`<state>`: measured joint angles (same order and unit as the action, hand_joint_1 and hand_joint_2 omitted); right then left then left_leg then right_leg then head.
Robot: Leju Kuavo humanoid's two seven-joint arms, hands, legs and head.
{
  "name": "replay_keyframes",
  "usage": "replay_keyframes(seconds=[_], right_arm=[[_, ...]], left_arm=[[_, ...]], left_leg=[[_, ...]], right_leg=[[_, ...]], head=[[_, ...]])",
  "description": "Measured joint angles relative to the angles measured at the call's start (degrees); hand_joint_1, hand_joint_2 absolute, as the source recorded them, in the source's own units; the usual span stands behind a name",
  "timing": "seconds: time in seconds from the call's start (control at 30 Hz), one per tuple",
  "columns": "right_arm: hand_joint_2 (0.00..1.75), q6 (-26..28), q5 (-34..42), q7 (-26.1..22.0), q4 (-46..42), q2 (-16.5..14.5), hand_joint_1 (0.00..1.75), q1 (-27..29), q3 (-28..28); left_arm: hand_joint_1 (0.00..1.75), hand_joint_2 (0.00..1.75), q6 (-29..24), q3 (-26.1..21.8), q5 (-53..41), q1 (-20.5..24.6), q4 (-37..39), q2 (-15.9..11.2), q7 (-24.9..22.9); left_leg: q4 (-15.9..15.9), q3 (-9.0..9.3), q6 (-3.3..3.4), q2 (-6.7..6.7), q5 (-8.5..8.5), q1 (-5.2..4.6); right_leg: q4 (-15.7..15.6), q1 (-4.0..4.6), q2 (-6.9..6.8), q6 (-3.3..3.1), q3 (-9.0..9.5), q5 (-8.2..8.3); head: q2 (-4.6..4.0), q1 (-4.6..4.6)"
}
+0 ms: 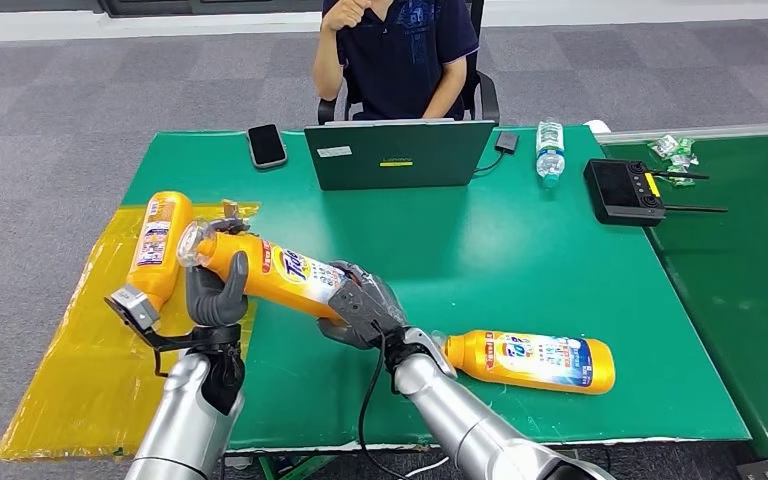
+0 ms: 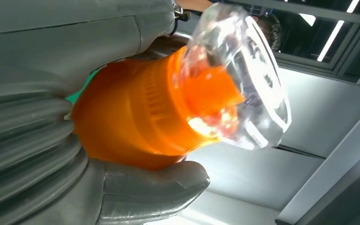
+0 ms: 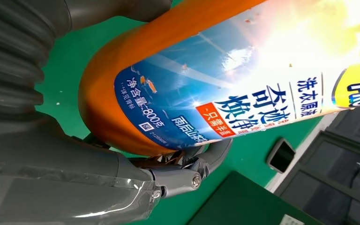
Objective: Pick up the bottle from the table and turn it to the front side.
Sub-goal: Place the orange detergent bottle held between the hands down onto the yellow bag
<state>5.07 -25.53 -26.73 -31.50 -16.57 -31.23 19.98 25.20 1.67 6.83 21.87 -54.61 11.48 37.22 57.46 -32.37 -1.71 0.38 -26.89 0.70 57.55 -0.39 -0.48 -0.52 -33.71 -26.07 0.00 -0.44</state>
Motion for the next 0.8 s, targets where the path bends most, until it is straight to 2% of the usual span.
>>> replay_keyframes(seconds=[0.47,0.5,0.6,0.63,0.8], right_arm=[[1.75,0.8,0.8,-0.4,1.6,0.2,1.75,0.4,0.1],[1.75,0.8,0.8,-0.5,1.6,0.2,1.67,0.4,0.1],[1.75,0.8,0.8,-0.5,1.6,0.2,0.36,0.5,0.1],[1.75,0.8,0.9,-0.6,1.6,0.2,0.0,0.6,0.1],[1.75,0.9,1.7,-0.6,1.6,0.2,0.0,0.6,0.4]], left_arm=[[1.75,1.75,0.8,-0.4,0.9,-0.1,2.6,0.0,0.0],[1.75,1.75,0.8,-0.4,0.9,-0.1,2.7,0.0,0.0],[1.75,1.75,0.8,-0.4,0.9,-0.1,2.8,0.0,0.0],[1.75,1.75,0.8,-0.4,0.9,-0.1,2.9,0.0,0.0],[1.75,1.75,-0.2,-0.6,0.6,-0.1,2.8,-0.1,0.0]], left_leg=[[0.0,-0.01,0.0,0.0,0.0,0.0],[0.0,-0.01,0.0,0.0,0.0,0.0],[0.0,-0.01,0.0,-0.01,0.0,0.0],[0.0,-0.01,0.0,-0.01,0.0,0.0],[0.0,-0.02,0.0,-0.02,0.0,0.0]], right_leg=[[0.0,0.0,0.0,0.0,0.0,0.0],[0.0,0.0,0.0,0.0,0.0,0.0],[0.0,0.0,0.0,0.0,0.0,0.0],[0.0,0.0,0.0,0.0,0.0,0.0],[0.0,0.0,-0.01,0.0,0.01,0.0]], head=[[0.0,0.0],[0.0,0.0],[0.0,0.0],[0.0,0.0],[0.0,0.0]])
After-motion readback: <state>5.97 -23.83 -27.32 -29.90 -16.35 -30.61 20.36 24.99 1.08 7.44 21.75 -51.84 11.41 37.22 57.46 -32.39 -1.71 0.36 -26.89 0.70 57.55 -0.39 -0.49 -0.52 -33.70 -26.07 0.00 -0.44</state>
